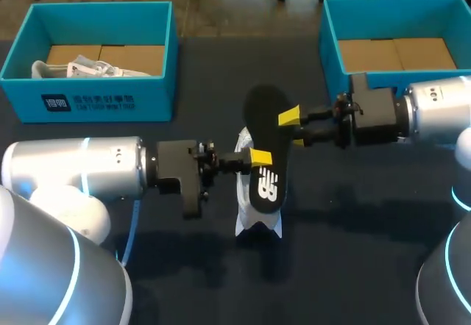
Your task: Take the shoe out of the shoebox, open the shoe tongue, remove and reinsert the insole, then place the shoe into the shoebox
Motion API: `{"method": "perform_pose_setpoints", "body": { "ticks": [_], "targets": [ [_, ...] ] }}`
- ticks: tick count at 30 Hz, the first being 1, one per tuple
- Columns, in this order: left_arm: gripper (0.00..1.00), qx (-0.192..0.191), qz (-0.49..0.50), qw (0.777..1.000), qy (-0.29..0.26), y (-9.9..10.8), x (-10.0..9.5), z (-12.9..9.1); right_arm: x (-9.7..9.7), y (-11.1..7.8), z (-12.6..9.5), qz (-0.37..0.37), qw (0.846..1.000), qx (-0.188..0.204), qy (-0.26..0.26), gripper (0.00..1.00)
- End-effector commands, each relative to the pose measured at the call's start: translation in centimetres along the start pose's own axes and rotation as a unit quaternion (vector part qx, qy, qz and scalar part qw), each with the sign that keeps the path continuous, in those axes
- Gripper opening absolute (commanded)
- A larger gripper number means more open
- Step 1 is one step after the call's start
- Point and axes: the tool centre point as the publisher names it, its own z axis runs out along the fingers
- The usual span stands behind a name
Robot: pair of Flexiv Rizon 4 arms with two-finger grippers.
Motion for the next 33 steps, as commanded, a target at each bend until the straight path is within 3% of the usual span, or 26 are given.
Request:
{"method": "perform_pose_setpoints", "body": {
  "ticks": [1, 10, 14, 18, 22, 24, 29, 30, 31, 32, 33],
  "targets": [
    [0.0, 0.0, 0.001, 1.0, -0.002, 0.2, 0.1, 1.5, -0.5, 0.4, 0.8, 0.004, 1.0, 0.003, 0.003, 0.46],
    [0.0, 0.005, 0.0, 1.0, -0.002, -0.4, 0.1, 1.2, -0.9, 0.3, 0.6, 0.01, 1.0, -0.003, 0.006, 0.25],
    [0.0, 0.002, -0.003, 1.0, -0.001, -0.7, 0.2, 0.9, -1.0, 0.3, 0.6, 0.011, 1.0, -0.005, 0.007, 0.24],
    [0.0, 0.001, -0.003, 1.0, 0.001, -0.8, 0.2, 0.8, -1.1, 0.4, 0.6, 0.012, 1.0, -0.003, 0.009, 0.05],
    [0.0, -0.004, 0.0, 1.0, -0.001, -0.4, 0.1, 0.6, -1.2, 0.5, 0.7, 0.013, 1.0, 0.007, 0.014, 0.11],
    [0.0, -0.005, 0.001, 1.0, 0.0, -0.3, 0.1, 0.6, -1.2, 0.5, 0.7, 0.014, 1.0, 0.009, 0.013, 0.0],
    [0.0, 0.001, -0.004, 1.0, 0.003, -0.3, 0.2, 0.3, -1.2, 0.5, 0.7, 0.015, 1.0, 0.009, 0.014, 0.0],
    [0.09, 0.001, -0.007, 1.0, 0.004, -0.4, 0.2, 0.2, -1.2, 0.5, 0.7, 0.015, 1.0, 0.009, 0.014, 0.0],
    [0.6, 0.002, -0.01, 1.0, 0.006, -0.4, 0.3, 0.1, -1.2, 0.5, 0.7, 0.015, 1.0, 0.008, 0.014, 0.0],
    [0.99, 0.002, -0.011, 1.0, 0.009, -0.4, 0.3, 0.0, -1.3, 0.5, 0.7, 0.015, 1.0, 0.008, 0.014, 0.0],
    [1.0, 0.002, -0.011, 1.0, 0.009, -0.4, 0.4, -0.1, -1.3, 0.6, 0.7, 0.015, 1.0, 0.009, 0.015, 0.0]
  ]
}}
